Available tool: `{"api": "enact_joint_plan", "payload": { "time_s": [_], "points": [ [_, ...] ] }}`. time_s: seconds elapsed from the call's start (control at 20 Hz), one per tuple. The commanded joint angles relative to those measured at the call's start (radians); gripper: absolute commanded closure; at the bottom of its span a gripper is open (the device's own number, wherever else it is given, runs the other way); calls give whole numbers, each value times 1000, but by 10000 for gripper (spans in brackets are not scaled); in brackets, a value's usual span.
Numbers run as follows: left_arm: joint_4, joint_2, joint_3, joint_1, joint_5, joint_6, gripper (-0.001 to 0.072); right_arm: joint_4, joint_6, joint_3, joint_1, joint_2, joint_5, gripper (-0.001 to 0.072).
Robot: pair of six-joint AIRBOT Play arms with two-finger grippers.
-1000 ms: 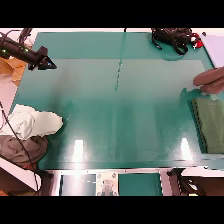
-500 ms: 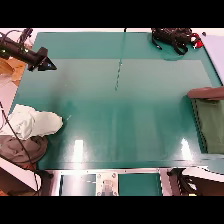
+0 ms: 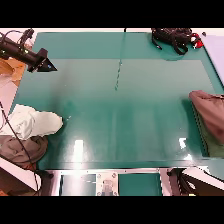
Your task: Fold the shirts.
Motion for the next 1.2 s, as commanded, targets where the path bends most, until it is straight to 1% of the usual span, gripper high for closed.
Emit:
{"api": "enact_joint_plan", "payload": {
  "time_s": [0.0,0.1,0.2,0.25,0.3,0.35,0.4,0.5,0.6,0.7,0.85,0.95,1.05,1.15],
  "points": [
    [0,0,0,0,-2,3,689,-133,3,-138,-7,-6,-35,120],
    [-11,3,0,0,0,12,689,-111,3,-95,5,-11,-37,120],
    [-50,24,5,0,27,20,690,-45,-6,9,55,-11,-45,135],
    [-56,51,5,0,55,27,690,-17,-35,63,93,-11,-49,263],
    [-52,85,5,-2,89,38,690,9,-71,117,141,-11,-48,515],
    [-48,120,5,-2,105,48,690,29,-105,154,194,-11,-47,664],
    [-32,155,4,-2,105,52,690,39,-110,176,257,-8,-47,687],
    [35,222,-29,-16,90,51,690,55,-111,169,387,5,-48,689],
    [128,315,-137,-48,86,42,691,61,-144,128,534,25,-48,689],
    [175,436,-332,-98,109,42,691,61,-163,46,670,63,-52,689],
    [204,635,-687,-170,212,31,691,67,-187,-144,845,146,-98,689],
    [220,742,-890,-205,277,10,691,74,-185,-262,924,189,-144,689],
    [220,795,-1012,-218,300,-5,690,90,-185,-336,975,201,-183,689],
    [221,808,-1059,-218,312,-8,689,90,-185,-363,999,200,-204,688]
  ]
}}
